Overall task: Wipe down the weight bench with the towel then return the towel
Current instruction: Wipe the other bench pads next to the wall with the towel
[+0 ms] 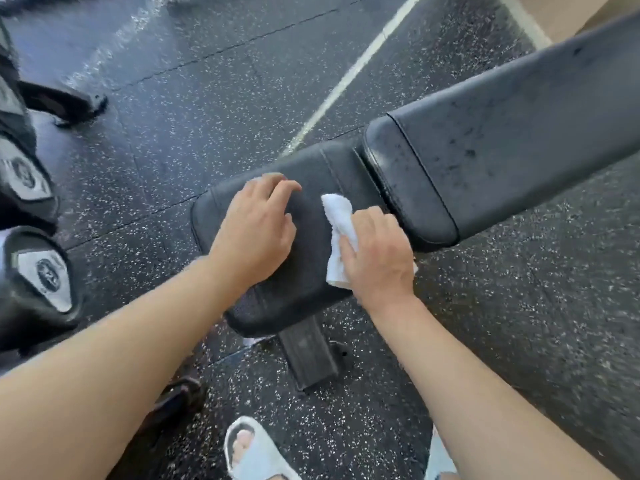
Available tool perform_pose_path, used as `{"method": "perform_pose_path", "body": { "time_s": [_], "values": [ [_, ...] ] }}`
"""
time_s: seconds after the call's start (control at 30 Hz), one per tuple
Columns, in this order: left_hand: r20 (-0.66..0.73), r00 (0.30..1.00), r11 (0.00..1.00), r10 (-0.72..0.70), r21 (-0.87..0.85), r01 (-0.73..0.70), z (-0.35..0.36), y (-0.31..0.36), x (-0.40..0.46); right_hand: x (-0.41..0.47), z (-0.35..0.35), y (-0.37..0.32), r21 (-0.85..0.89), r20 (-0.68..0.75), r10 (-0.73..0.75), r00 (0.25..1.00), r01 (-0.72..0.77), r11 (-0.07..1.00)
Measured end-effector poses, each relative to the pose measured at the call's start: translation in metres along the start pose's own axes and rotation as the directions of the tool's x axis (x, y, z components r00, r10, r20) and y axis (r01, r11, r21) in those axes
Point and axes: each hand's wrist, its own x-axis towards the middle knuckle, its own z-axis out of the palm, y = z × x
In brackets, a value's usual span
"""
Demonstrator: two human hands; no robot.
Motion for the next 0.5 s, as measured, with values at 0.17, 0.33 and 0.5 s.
{"method": "perform_pose_path", "body": {
  "time_s": [0.17,0.33,0.5],
  "values": [
    [-0.026,0.998,0.998,-0.062,0.029,0.063,0.020,0.006,0.047,-0.035,0.004,-0.058,0.142,-0.100,-0.047,0.994,0.061,0.988],
    [-0.178,0.971,0.988,-0.158,-0.029,0.155,0.049,0.023,0.032,-0.057,-0.001,-0.027,0.191,-0.129,0.076,0.989,-0.050,0.980],
    [-0.166,0.967,0.980,-0.192,-0.081,0.180,0.046,0.017,0.035,-0.057,0.004,-0.037,0.252,-0.175,0.219,0.960,-0.171,0.953]
  ]
}}
